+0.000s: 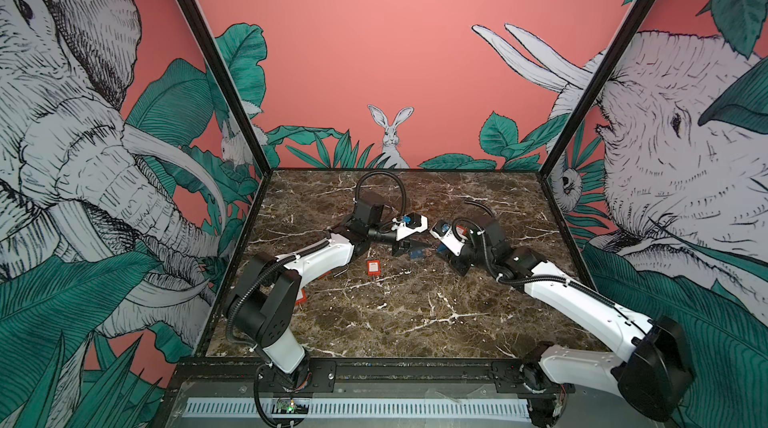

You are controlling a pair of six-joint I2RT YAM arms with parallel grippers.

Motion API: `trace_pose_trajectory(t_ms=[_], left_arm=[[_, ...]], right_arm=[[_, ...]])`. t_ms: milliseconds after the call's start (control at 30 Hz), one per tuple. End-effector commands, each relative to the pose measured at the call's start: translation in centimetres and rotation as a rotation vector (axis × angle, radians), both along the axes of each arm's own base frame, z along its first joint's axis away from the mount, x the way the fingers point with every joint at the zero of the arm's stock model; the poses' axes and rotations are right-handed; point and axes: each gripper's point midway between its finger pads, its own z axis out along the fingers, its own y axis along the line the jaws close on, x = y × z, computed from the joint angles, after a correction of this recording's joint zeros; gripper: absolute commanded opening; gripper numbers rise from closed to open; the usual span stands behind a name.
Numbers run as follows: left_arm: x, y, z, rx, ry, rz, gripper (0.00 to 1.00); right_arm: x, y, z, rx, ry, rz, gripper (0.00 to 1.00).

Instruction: Lock with the key

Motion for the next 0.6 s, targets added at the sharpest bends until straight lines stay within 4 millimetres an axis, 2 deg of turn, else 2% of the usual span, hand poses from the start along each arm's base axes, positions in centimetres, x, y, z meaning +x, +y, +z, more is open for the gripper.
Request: trace_pose_trajectory(t_ms=[0, 400, 567], left_arm=[[-1.0, 0.1, -0.8, 0.012, -0.013, -0.048, 0.39], [-1.2, 0.5, -2.1, 0.082, -0.076, -0.081, 0.4], [-1.3, 0.3, -1.9, 0.075, -0.085, -0.105, 0.34]], right_arm=[[0.1, 1.0, 2.0, 0.065, -0.057, 0.026, 0.12], [-0.7, 1.4, 2.1, 0.085, -0.043, 0.069, 0.12], [-1.0, 1.7, 2.1, 0.099, -0.033, 0.086, 0.12]])
